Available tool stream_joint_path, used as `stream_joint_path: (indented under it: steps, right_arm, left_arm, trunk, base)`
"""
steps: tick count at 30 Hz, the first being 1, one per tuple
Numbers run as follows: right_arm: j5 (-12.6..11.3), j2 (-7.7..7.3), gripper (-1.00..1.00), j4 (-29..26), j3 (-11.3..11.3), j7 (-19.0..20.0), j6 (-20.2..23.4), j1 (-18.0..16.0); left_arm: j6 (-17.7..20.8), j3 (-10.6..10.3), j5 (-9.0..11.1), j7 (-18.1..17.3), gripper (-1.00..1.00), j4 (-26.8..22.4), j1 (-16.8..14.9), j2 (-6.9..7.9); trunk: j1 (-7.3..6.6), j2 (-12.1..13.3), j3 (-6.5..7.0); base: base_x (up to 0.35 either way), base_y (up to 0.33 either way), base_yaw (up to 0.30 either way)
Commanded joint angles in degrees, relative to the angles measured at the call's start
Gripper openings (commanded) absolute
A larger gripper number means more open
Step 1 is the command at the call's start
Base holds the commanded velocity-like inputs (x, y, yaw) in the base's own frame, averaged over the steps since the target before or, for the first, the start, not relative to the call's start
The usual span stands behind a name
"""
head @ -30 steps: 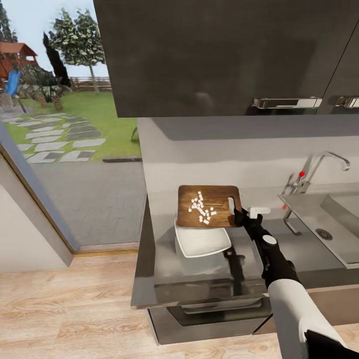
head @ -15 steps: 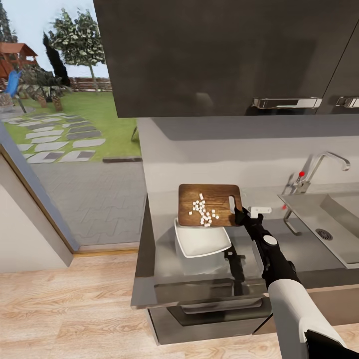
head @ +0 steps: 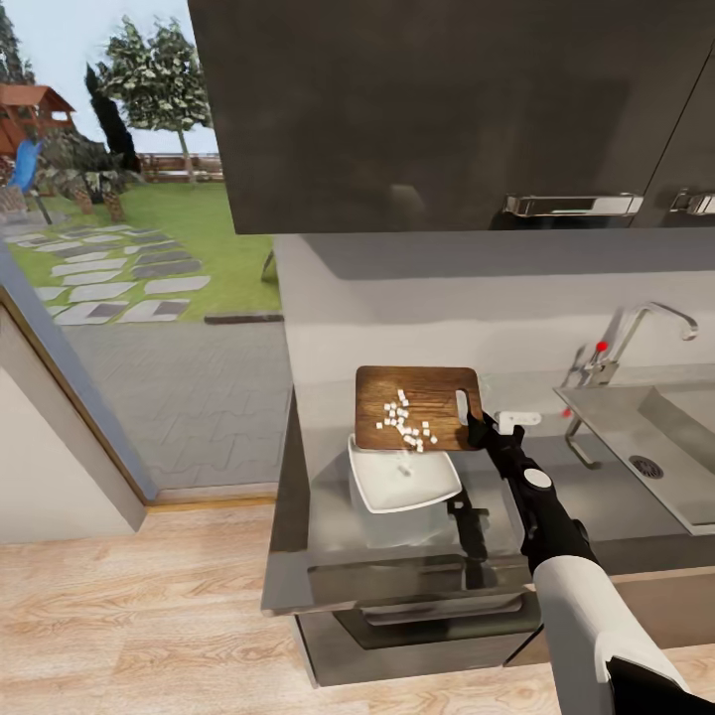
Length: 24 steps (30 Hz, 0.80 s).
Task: In the kitchen, take the Vidalia onion out of the sink, dice it on the chopping board with the paring knife, put the diced onion into the bowl on the countertop, then place both the paring knife and the chopping board into the sink.
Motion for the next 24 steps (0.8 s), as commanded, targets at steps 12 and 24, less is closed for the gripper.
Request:
stream_joint_path:
  steps: [12,24]
  right_arm:
    - [0.60,0.11,-1.00,0.00,-0.47,0.51,-0.27,-0.13]
    - [0.60,0.11,-1.00,0.00,-0.46,0.51,-0.31,-0.06]
  left_arm:
    - [-0.10,-0.49,0.41,0.24,1.00,-0.06,0.01,0.03]
    - [-0.11,-0.48,0.41,0.23,1.00,-0.08,0.01,0.03]
  trunk:
    - [0.03,-0.11,-0.10]
    - [0.03,-0.11,-0.10]
  base:
    - [0.000,0.019,0.000]
    - [0.000,0.000,0.000]
